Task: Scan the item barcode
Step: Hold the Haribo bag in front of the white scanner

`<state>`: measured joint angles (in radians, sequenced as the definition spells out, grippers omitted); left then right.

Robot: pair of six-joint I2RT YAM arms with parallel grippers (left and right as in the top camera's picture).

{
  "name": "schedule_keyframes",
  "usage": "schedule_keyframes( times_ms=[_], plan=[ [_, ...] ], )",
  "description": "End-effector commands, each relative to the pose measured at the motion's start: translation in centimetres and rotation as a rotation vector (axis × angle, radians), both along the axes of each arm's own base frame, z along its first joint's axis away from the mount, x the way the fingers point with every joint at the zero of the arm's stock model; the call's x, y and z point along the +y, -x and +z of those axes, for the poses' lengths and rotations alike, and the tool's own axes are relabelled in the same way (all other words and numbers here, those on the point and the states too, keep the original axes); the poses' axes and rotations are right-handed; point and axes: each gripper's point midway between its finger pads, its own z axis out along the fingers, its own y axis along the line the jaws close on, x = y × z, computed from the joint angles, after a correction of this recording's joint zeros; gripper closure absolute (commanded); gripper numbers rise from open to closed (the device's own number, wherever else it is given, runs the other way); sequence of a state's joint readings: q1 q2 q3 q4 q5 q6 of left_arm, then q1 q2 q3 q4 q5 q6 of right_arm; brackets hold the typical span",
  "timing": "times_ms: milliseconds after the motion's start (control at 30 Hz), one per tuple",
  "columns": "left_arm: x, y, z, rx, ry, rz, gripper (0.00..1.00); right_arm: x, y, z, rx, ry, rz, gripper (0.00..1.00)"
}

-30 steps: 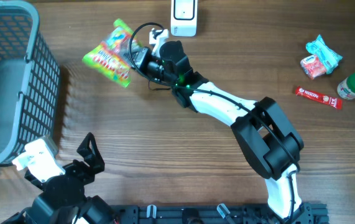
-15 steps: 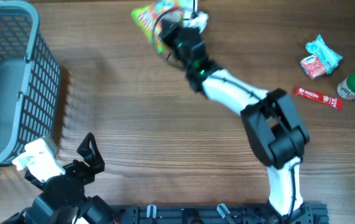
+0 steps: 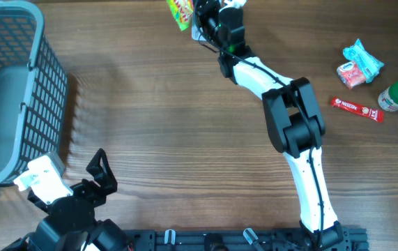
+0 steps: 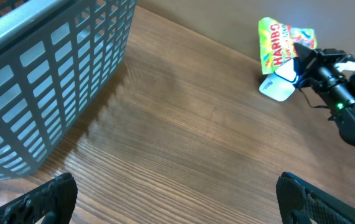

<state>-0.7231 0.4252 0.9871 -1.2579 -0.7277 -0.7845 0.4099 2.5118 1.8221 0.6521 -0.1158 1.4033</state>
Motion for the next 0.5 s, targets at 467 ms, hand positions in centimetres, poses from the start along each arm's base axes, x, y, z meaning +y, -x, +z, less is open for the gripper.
schedule_keyframes(
  times_ms=[467],
  plan=[
    [0.2,0.0,0.0,-0.003,0.011,0.014,0.00,-0.2,-0.9,-2.5,-0.039,-0.036,0.016,0.96]
  ],
)
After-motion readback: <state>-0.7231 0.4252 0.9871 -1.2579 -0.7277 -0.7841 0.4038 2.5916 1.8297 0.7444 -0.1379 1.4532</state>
